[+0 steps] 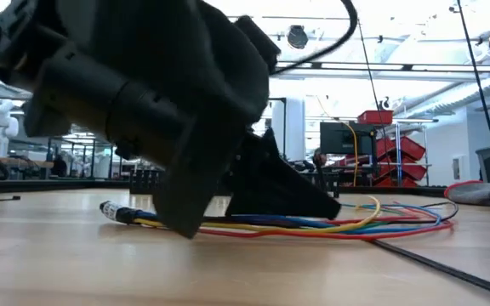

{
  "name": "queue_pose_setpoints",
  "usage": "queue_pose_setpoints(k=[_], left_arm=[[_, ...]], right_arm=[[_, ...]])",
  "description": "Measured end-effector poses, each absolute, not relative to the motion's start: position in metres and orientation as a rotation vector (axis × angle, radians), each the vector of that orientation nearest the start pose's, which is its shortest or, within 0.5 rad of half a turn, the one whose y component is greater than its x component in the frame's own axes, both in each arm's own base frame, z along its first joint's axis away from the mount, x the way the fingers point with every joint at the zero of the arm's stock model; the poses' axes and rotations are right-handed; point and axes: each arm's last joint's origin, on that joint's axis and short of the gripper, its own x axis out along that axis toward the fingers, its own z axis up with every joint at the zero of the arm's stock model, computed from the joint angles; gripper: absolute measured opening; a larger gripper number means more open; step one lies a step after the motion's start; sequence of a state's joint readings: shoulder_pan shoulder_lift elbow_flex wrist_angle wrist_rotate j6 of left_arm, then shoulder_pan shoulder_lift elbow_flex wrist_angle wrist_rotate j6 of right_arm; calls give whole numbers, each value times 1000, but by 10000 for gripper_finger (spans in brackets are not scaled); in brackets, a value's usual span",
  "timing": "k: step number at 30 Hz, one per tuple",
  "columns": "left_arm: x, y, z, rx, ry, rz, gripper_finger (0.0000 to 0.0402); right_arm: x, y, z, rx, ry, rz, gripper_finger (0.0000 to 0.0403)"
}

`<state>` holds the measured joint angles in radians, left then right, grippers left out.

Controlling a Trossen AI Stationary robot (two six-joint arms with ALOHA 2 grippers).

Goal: Ziptie cables
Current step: Wrap the zip tie around the cable wires

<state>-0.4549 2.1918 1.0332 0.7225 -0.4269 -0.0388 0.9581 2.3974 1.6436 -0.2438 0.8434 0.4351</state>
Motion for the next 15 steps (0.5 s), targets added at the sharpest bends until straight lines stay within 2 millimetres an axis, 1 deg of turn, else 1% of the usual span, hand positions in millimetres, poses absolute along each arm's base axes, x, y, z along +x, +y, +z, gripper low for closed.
queue_pose_setpoints(k=[5, 8, 12, 15], left_arm=[[372, -171, 89, 260, 420, 9, 0], [369, -169, 92, 306, 459, 33, 0], [364, -166, 94, 361, 540, 54, 0], [361, -164, 96, 404, 572, 75, 0]], right_arm=[[303, 371, 87, -396, 628, -67, 0], [310, 356, 88, -461, 655, -138, 0], [311, 339, 100, -499, 702, -211, 0], [317, 322, 106, -509, 756, -269, 0]])
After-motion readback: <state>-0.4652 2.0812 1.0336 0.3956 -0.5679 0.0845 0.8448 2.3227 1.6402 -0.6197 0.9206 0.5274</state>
